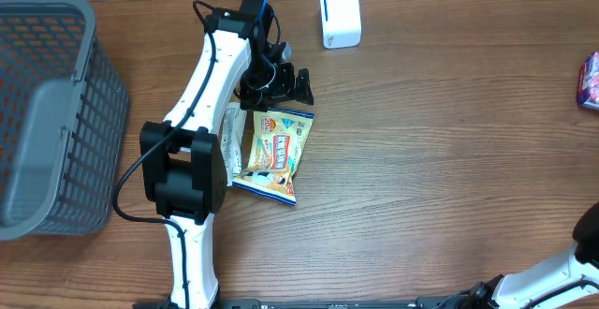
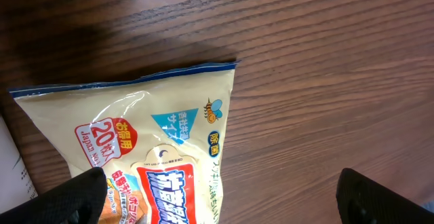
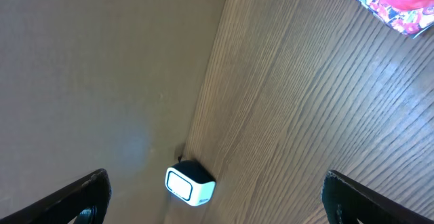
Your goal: Scan the item barcode
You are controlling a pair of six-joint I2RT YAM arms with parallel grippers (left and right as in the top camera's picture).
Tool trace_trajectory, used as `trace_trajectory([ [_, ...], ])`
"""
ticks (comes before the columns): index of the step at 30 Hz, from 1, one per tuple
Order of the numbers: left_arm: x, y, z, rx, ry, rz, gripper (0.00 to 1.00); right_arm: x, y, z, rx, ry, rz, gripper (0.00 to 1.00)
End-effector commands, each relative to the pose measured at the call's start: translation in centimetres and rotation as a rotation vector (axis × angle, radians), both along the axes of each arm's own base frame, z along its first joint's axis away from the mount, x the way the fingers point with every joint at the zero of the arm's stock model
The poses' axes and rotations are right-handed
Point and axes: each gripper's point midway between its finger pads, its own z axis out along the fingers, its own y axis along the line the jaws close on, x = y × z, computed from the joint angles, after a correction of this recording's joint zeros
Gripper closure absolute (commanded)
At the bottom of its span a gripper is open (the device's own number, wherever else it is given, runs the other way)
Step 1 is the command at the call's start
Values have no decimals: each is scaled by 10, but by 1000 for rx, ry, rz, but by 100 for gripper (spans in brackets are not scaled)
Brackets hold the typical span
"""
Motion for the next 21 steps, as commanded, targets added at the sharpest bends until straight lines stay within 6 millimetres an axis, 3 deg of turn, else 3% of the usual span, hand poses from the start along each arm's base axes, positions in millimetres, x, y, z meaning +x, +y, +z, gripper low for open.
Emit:
trace_trajectory([
  [1, 6, 1, 16, -4, -44, 15, 0, 0, 1, 1, 3, -6, 6, 0],
  [10, 9, -2, 18, -24, -38, 62, 0, 0, 1, 1, 3, -6, 5, 0],
  [15, -3, -27, 31, -192, -5, -18, 0, 0, 1, 1, 3, -6, 5, 0],
  [21, -12, -19, 32, -172, 40, 2, 0, 0, 1, 1, 3, -6, 6, 0],
])
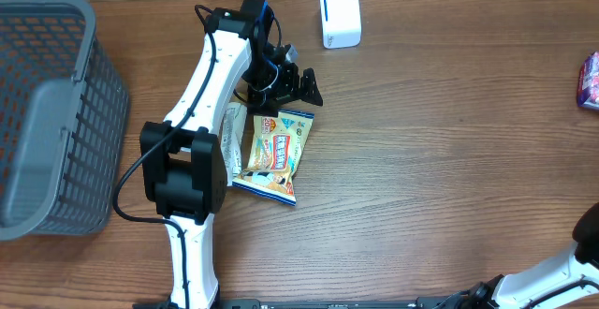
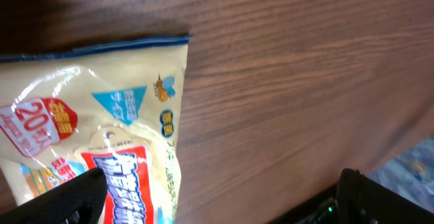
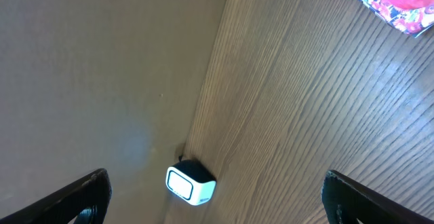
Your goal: Scan the item barcode
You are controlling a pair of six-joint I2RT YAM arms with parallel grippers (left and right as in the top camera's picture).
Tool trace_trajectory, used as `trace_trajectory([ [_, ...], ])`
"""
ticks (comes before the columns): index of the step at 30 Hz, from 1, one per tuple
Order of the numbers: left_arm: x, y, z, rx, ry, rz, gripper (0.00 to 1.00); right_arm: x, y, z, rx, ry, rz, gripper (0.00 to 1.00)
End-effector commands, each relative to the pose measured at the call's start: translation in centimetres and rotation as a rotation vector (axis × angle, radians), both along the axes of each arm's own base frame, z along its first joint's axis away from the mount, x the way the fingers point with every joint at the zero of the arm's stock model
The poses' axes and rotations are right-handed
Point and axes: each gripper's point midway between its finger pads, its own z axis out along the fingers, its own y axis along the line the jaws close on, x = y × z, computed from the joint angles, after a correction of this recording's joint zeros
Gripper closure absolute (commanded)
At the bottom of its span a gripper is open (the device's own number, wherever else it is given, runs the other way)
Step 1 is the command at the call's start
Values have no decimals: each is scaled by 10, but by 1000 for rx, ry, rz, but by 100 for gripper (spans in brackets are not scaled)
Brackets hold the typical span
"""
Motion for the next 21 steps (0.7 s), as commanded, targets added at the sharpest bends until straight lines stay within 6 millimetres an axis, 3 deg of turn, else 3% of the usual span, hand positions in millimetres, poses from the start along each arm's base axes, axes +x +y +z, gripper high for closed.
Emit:
trace_trajectory([
  [1, 1, 4, 23, -32, -35, -3, 0, 0, 1, 1, 1, -5, 3, 0],
  [6, 0, 18, 41, 37, -89, 21, 0, 0, 1, 1, 1, -5, 3, 0],
  [15, -11, 33, 105, 110, -271, 40, 0, 0, 1, 1, 1, -5, 3, 0],
  [21, -26, 39, 116, 124, -258, 46, 0, 0, 1, 1, 1, -5, 3, 0],
])
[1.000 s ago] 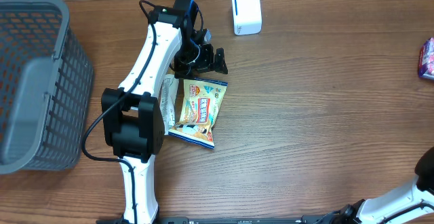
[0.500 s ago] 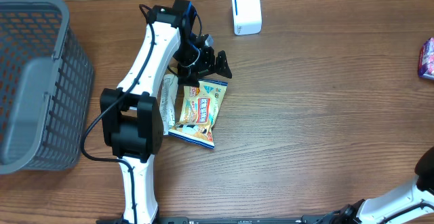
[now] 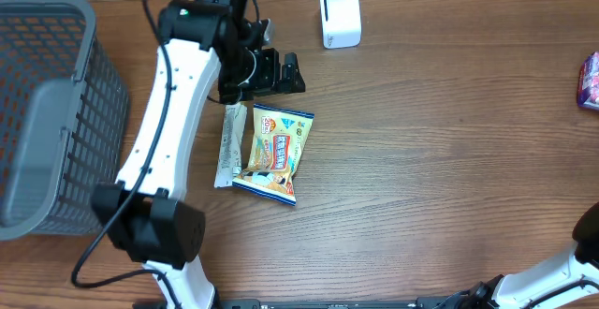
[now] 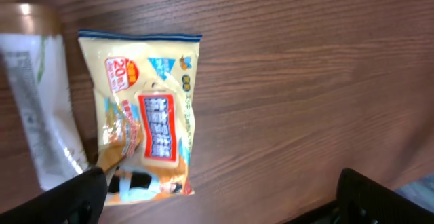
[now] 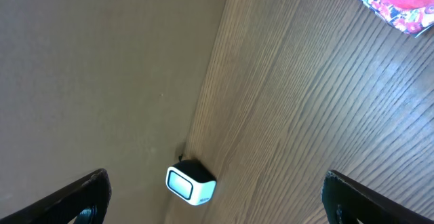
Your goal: Scan the item barcode
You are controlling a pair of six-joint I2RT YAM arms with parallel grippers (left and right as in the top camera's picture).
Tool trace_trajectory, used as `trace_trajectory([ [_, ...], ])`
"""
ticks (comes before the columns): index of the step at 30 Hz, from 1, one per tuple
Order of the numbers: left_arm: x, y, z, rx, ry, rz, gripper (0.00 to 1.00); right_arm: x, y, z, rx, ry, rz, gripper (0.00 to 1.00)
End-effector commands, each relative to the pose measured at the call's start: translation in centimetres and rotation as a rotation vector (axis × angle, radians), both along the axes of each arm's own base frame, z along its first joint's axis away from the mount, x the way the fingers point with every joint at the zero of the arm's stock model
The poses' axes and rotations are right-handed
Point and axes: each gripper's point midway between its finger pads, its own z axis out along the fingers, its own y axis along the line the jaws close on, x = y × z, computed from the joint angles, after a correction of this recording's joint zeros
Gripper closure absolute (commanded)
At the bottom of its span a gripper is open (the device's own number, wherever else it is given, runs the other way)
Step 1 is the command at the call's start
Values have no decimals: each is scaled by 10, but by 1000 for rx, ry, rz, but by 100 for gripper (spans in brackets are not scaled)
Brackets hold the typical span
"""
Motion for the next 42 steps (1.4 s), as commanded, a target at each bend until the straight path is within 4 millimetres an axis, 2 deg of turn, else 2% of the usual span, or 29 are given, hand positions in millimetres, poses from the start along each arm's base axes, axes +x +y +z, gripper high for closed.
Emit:
trace_trajectory([
  [1, -4, 5, 4, 42, -3, 13, 0, 0, 1, 1, 1, -4, 3, 0],
  [8, -10, 30, -2, 169, 23, 83, 0, 0, 1, 1, 1, -4, 3, 0],
  [19, -26, 44, 7, 236, 36, 100, 0, 0, 1, 1, 1, -4, 3, 0],
  [25, -39, 58, 6, 311, 77, 104, 0, 0, 1, 1, 1, -4, 3, 0],
  [28, -40, 62, 7, 330, 75, 114, 0, 0, 1, 1, 1, -4, 3, 0],
  [32, -36, 77, 9, 377, 58, 165, 0, 0, 1, 1, 1, -4, 3, 0],
  [38, -28, 97, 9, 309, 69, 230, 1, 0, 1, 1, 1, -4, 3, 0],
  [40, -24, 93, 7, 251, 66, 217, 0, 0, 1, 1, 1, -4, 3, 0],
  [42, -22, 81, 4, 176, 61, 152, 1, 0, 1, 1, 1, -4, 3, 0],
])
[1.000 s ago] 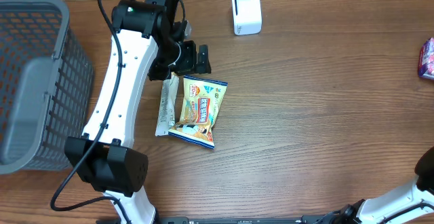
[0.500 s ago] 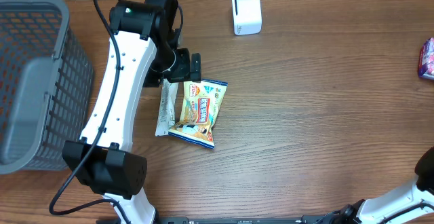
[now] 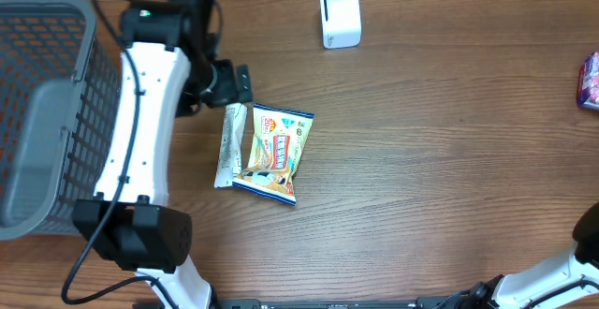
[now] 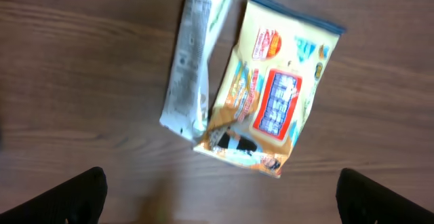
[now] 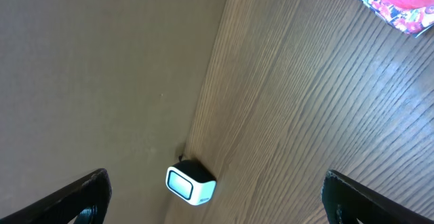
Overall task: Scan the item barcode
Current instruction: 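Grasp the yellow snack bag with the left gripper and lift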
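A yellow snack bag [image 3: 274,152] lies flat on the wooden table, with a slim white packet [image 3: 227,145] against its left side. The left wrist view takes in the whole bag [image 4: 274,119] and the packet [image 4: 193,68] from above. My left gripper [image 3: 225,82] hovers open just above and left of the packet's top end, holding nothing; its fingertips [image 4: 74,197] show in the bottom corners. The white scanner [image 3: 340,15] stands at the table's far edge. My right gripper [image 5: 217,200] is open and empty, far off at the right, with the scanner [image 5: 190,182] in its view.
A grey mesh basket [image 3: 47,112] fills the left side of the table. A colourful packet [image 3: 589,80] lies at the right edge, also in the right wrist view [image 5: 393,0]. The left arm's white links run down the table's left.
My left gripper has moved left, from over the bag's top edge to over the white packet's top end. Its camera now looks from another angle. The bag, packet and right arm are unmoved.
My left gripper first hung open close over the snack bag's top edge, then a little to the right. At the last earlier moment it was higher, with the whole bag in its view. Now it stands further left. Nothing has been picked up; the right arm stayed still.
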You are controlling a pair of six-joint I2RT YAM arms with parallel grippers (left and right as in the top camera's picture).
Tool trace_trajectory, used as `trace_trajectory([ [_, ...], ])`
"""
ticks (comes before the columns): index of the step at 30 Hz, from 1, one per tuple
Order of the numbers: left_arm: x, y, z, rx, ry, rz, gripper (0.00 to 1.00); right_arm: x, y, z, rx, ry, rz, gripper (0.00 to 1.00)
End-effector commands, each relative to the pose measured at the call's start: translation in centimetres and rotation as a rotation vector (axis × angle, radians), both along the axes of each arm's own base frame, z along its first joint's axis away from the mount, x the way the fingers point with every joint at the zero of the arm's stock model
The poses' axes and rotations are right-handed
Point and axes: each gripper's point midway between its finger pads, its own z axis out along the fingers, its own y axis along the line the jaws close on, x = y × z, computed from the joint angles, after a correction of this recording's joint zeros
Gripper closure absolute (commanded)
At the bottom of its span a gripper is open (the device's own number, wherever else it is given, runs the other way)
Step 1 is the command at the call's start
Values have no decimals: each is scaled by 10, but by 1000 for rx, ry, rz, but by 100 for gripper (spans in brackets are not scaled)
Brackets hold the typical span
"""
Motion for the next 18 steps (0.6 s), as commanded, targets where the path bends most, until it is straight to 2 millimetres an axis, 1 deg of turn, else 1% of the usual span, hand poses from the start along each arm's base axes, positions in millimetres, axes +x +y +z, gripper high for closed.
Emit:
trace_trajectory([
  [1, -4, -23, 5, -148, -25, -110, 0, 0, 1, 1, 1, -4, 3, 0],
  [2, -5, -29, 1, -176, -20, -136, 0, 0, 1, 1, 1, -4, 3, 0],
  [3, -8, -37, -7, -212, -4, -169, 0, 0, 1, 1, 1, -4, 3, 0],
  [4, -9, -42, -14, -227, 7, -182, 1, 0, 1, 1, 1, -4, 3, 0],
  [6, -15, -51, -30, -252, 40, -197, 7, 0, 1, 1, 1, -4, 3, 0],
  [10, -25, -66, -62, -253, 88, -236, 23, 0, 1, 1, 1, -4, 3, 0],
  [12, -29, -75, -76, -251, 100, -261, 27, 0, 1, 1, 1, -4, 3, 0],
  [15, -31, -84, -92, -235, 94, -294, 35, 0, 1, 1, 1, -4, 3, 0],
  [18, -28, -81, -105, -180, 78, -297, 40, 0, 1, 1, 1, -4, 3, 0],
])
